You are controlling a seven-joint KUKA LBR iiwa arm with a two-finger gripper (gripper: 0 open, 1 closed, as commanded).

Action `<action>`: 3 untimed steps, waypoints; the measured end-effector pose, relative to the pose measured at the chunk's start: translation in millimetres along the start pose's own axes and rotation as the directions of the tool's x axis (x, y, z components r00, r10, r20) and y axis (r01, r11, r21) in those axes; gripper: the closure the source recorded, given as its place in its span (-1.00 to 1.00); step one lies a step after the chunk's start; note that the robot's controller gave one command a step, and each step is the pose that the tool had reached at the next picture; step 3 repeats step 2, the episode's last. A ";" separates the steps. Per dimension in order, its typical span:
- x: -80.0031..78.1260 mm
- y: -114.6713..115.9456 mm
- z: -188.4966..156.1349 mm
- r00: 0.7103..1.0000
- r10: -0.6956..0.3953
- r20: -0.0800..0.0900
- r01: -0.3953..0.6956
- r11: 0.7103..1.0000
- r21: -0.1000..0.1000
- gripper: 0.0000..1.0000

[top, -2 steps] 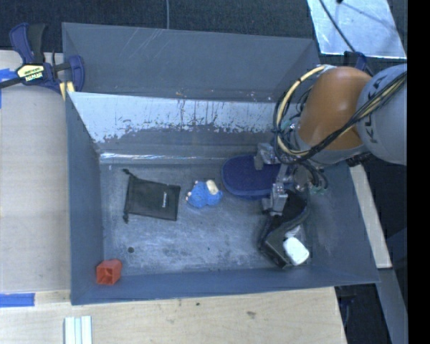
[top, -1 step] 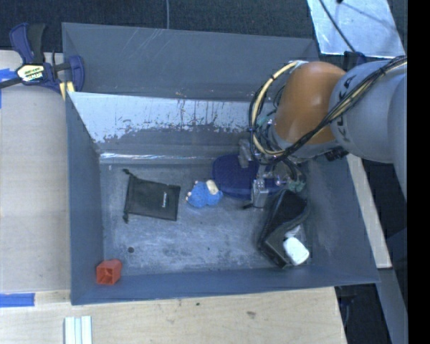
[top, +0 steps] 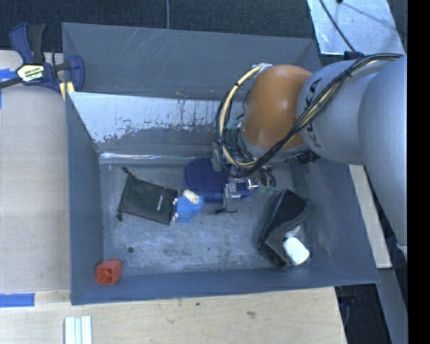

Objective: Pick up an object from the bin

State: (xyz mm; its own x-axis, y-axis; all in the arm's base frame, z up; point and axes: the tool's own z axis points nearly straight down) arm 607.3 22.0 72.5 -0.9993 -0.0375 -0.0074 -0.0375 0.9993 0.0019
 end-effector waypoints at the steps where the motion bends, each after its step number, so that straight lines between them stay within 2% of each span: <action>1: -1.5 -3.3 -2.5 1.000 0.002 0.005 -0.002 1.000 0.002 1.00; 2: 6.7 11.7 -169.9 1.000 -0.030 0.005 0.030 1.000 0.002 1.00; 3: 6.7 11.7 -169.9 1.000 -0.030 0.005 0.030 1.000 0.002 1.00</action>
Offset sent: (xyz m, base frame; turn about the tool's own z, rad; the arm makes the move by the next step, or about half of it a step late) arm 0.0000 0.0000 0.0000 0.0000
